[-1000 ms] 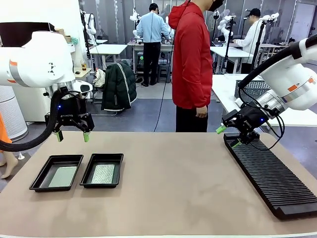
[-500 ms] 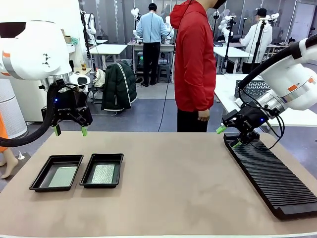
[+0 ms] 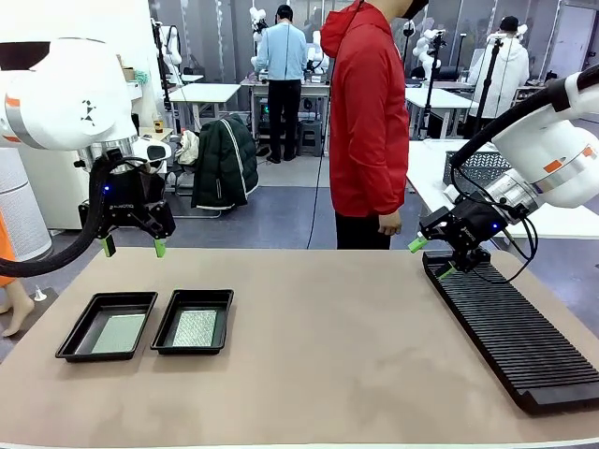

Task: Inspect and transfer BCBs to ESD trays.
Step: Pick up the ESD tray and place it on the left side of the table.

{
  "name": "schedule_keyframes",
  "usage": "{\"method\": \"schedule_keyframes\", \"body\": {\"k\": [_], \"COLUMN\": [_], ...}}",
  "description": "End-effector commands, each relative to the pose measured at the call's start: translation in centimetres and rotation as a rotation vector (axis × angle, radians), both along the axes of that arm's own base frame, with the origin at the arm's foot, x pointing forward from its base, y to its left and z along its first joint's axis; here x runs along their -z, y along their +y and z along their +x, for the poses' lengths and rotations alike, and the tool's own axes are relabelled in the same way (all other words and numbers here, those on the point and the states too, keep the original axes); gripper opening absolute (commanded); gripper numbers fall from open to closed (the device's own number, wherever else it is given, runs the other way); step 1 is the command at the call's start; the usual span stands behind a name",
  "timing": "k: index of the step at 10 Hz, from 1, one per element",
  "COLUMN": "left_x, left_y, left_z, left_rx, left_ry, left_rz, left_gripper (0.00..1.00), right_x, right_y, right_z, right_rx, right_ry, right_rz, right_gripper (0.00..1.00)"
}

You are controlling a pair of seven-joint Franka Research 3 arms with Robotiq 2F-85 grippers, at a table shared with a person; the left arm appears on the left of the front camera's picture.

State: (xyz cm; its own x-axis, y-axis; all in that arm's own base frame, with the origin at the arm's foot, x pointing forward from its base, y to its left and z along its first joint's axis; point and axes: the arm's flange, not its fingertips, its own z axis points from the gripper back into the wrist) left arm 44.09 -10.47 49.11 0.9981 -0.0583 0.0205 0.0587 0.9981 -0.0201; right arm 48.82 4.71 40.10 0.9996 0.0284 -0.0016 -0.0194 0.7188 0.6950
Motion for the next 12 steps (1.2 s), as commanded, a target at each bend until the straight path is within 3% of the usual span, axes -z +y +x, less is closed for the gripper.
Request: {"method": "schedule_keyframes", "body": {"k": [1,12], "left_x": [0.12,0.12], "left_y": [0.06,0.06], "left_z": [0.07,0.07], "left_rx": [-0.002,-0.002], "left_ry": [-0.007,-0.007], "left_rz": [-0.003,-0.003], "left_gripper": [1.0,1.0], "right_x": [-0.12,-0.12], "right_y": [0.11,0.11], "right_z": [-0.15,-0.15], "right_rx": [0.012,0.012], "right_ry": [0.009,0.009], "right_rz": [-0.017,-0.017], "right_gripper": [1.0,1.0]}}
